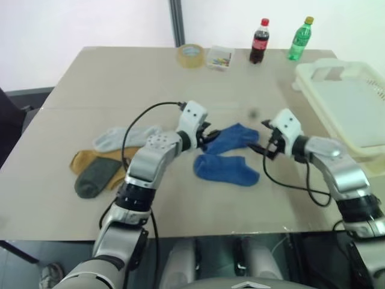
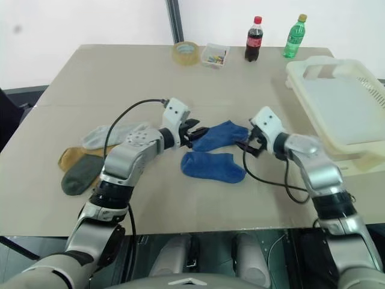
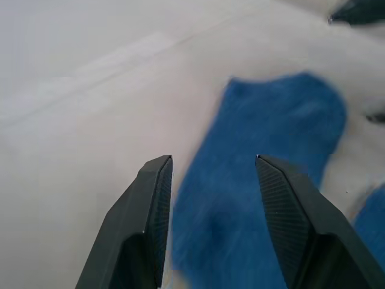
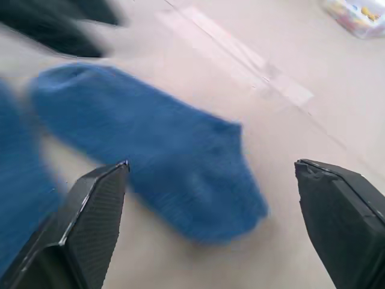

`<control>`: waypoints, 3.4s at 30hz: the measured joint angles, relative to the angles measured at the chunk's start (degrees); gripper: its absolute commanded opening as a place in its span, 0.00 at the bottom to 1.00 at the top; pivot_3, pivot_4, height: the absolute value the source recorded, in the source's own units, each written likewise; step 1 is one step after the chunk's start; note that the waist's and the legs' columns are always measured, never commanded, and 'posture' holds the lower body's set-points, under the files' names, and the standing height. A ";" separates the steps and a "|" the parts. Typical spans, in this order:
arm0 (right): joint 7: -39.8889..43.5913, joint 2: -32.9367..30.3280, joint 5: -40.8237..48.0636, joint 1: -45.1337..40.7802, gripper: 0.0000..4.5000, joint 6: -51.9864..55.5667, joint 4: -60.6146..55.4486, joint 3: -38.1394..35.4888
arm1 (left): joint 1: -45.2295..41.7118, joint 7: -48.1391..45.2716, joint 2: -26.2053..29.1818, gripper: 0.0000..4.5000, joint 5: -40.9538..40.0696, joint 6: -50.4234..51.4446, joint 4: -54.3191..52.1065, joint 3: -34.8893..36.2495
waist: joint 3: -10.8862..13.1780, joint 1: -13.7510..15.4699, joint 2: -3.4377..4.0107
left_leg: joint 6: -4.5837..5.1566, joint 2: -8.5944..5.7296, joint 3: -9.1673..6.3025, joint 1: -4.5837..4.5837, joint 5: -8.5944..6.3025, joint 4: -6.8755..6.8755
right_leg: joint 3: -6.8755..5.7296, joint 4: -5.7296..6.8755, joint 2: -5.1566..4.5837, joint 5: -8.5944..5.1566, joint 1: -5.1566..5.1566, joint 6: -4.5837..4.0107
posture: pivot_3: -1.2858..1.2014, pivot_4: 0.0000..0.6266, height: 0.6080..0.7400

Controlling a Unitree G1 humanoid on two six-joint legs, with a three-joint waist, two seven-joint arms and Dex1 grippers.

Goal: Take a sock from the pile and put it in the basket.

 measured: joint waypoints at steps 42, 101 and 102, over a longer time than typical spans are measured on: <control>-9.30 -1.15 11.50 15.82 0.02 44.00 -45.60 -2.92 | 8.48 -21.87 17.55 0.00 -11.55 3.19 -9.90 1.53 | 0.00 0.27 0.10 | -0.19 -0.01 -0.03 -0.79 0.12 0.09 | -0.07 0.12 -0.03 0.00 -0.78 0.01 | 0.52 0.24 1.00; 4.86 -5.82 3.36 20.30 0.01 9.71 -30.84 5.72 | 5.28 -22.17 8.40 0.84 -25.48 15.78 -12.46 -1.03 | -0.05 1.09 0.02 | -0.10 0.00 -0.05 0.00 0.06 0.10 | -0.06 0.10 -0.01 -0.01 0.00 0.00 | 0.52 0.24 1.00; 4.77 -5.98 3.97 20.82 0.01 10.57 -32.16 4.92 | 5.11 -22.54 7.33 0.84 -25.43 15.50 -11.75 -2.53 | -0.05 1.22 0.02 | -0.10 -0.01 -0.05 0.00 0.06 0.10 | -0.06 0.09 -0.02 -0.01 0.01 0.00 | 0.52 0.24 1.00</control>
